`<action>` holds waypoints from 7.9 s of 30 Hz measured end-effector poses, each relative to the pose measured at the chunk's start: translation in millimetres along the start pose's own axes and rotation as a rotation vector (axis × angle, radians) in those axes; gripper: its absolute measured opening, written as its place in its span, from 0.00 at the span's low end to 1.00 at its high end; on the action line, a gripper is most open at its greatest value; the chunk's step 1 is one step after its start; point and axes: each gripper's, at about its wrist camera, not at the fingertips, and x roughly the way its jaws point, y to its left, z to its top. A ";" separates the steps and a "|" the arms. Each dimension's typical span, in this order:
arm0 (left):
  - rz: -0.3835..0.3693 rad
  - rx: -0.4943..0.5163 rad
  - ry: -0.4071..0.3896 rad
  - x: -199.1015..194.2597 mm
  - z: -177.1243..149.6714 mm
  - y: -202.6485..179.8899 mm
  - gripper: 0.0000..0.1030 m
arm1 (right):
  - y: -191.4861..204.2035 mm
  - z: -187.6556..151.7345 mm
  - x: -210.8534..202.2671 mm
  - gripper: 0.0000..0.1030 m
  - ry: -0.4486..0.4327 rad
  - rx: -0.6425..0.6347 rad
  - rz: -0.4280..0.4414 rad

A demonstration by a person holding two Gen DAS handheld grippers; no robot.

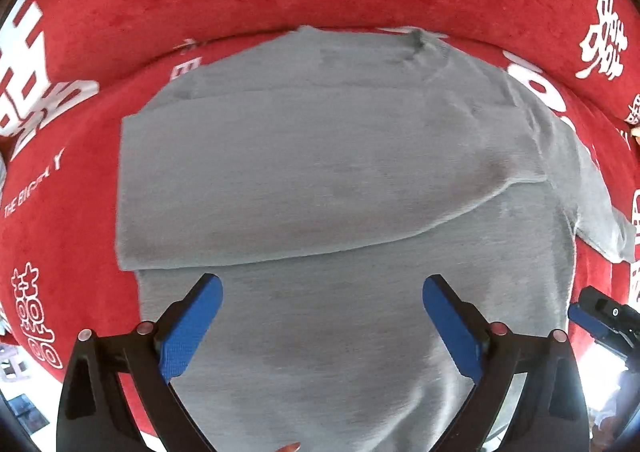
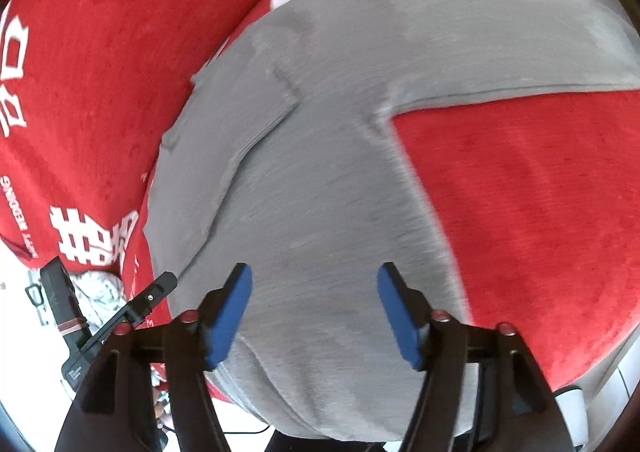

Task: Fold small clothes

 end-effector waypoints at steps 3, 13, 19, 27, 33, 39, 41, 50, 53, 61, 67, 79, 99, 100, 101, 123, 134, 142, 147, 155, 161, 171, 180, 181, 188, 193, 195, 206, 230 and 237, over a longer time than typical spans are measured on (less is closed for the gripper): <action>0.026 0.015 -0.008 0.3 7.4 -17.0 0.98 | -28.5 8.0 -17.9 0.73 -0.042 0.053 -0.001; 0.019 0.047 0.064 23.4 26.1 -67.8 0.98 | -158.8 45.3 -94.0 0.73 -0.312 0.347 -0.026; -0.014 0.100 0.050 25.7 27.4 -96.8 0.98 | -221.6 66.5 -111.5 0.73 -0.395 0.516 0.033; -0.048 0.156 0.002 23.1 36.6 -138.8 0.98 | -243.1 89.4 -102.7 0.73 -0.454 0.598 0.148; -0.075 0.173 -0.014 23.2 39.5 -151.3 0.98 | -254.8 92.1 -100.6 0.72 -0.489 0.700 0.244; -0.079 0.157 -0.034 19.0 39.6 -137.2 0.98 | -251.6 90.7 -95.8 0.05 -0.472 0.737 0.397; -0.093 0.142 -0.039 17.0 39.0 -127.4 0.98 | -237.1 95.5 -99.1 0.05 -0.467 0.682 0.417; -0.088 0.040 -0.067 6.6 38.9 -63.3 0.98 | -107.8 127.8 -94.0 0.05 -0.381 0.363 0.573; -0.059 0.003 -0.105 -1.5 37.8 -31.2 0.98 | -42.2 136.8 -83.5 0.05 -0.331 0.202 0.576; 0.002 -0.145 -0.133 -4.4 30.2 54.5 0.98 | 144.1 112.0 8.4 0.05 -0.117 -0.265 0.436; 0.003 -0.228 -0.117 13.0 20.4 93.5 0.98 | 193.1 73.3 116.9 0.10 0.087 -0.360 0.212; -0.142 -0.290 -0.141 9.7 10.9 141.9 0.98 | 156.2 80.0 113.0 0.15 -0.046 -0.049 0.178; -0.406 -0.410 -0.067 43.6 26.2 152.5 0.98 | 170.0 2.6 123.6 0.43 0.193 -0.401 0.047; -0.403 -0.402 -0.059 45.1 28.8 147.8 0.98 | 152.1 6.7 113.2 0.44 0.176 -0.341 0.045; -0.405 -0.396 -0.054 46.1 31.1 144.7 0.98 | 132.6 10.9 101.3 0.44 0.152 -0.271 0.044; -0.260 -0.267 -0.052 29.2 21.8 110.6 0.12 | 12.0 82.6 20.8 0.07 -0.056 -0.036 0.059; -0.096 -0.270 -0.066 12.6 12.0 134.2 0.13 | 5.4 66.1 15.3 0.34 0.030 -0.125 -0.009; -0.086 -0.195 -0.114 1.3 31.7 100.3 0.13 | 1.4 103.2 -11.5 0.50 -0.098 -0.113 -0.007; -0.064 -0.150 -0.093 24.5 44.5 66.2 0.13 | -1.8 148.7 19.4 0.50 -0.098 -0.047 0.012; -0.014 -0.137 -0.084 41.3 41.8 58.5 0.13 | 40.0 157.2 17.5 0.08 -0.079 -0.297 -0.073; 0.014 -0.099 -0.088 44.4 44.1 50.6 0.13 | 37.4 153.5 34.8 0.08 -0.079 -0.346 -0.255; -0.001 -0.105 -0.084 18.7 33.8 64.6 0.13 | 43.9 104.0 -13.1 0.15 -0.090 -0.288 -0.218; 0.017 -0.115 -0.056 38.6 25.0 65.7 0.13 | 26.1 57.9 8.8 0.12 -0.051 -0.333 -0.283; 0.017 -0.112 -0.053 37.7 24.6 66.5 0.13 | 24.7 56.4 5.7 0.11 -0.049 -0.323 -0.286; 0.026 -0.114 -0.030 27.6 21.6 68.0 0.13 | 3.9 55.6 -18.1 0.14 -0.044 -0.214 -0.312; 0.012 -0.100 -0.005 19.9 14.3 61.7 0.13 | 17.6 38.4 -30.0 0.17 -0.036 -0.240 -0.292; 0.009 -0.096 -0.001 16.6 10.2 58.7 0.13 | 23.4 32.4 -32.3 0.19 -0.030 -0.247 -0.282; 0.003 -0.081 0.055 15.9 -6.9 48.9 0.13 | 52.5 13.9 -6.9 0.25 0.027 -0.264 -0.233; 0.060 -0.133 0.060 4.8 -26.6 29.6 1.00 | 54.6 15.0 -7.2 0.75 0.097 -0.311 -0.141; 0.089 -0.164 0.069 0.6 -43.5 23.4 1.00 | 40.2 15.0 -7.9 0.76 0.141 -0.307 -0.109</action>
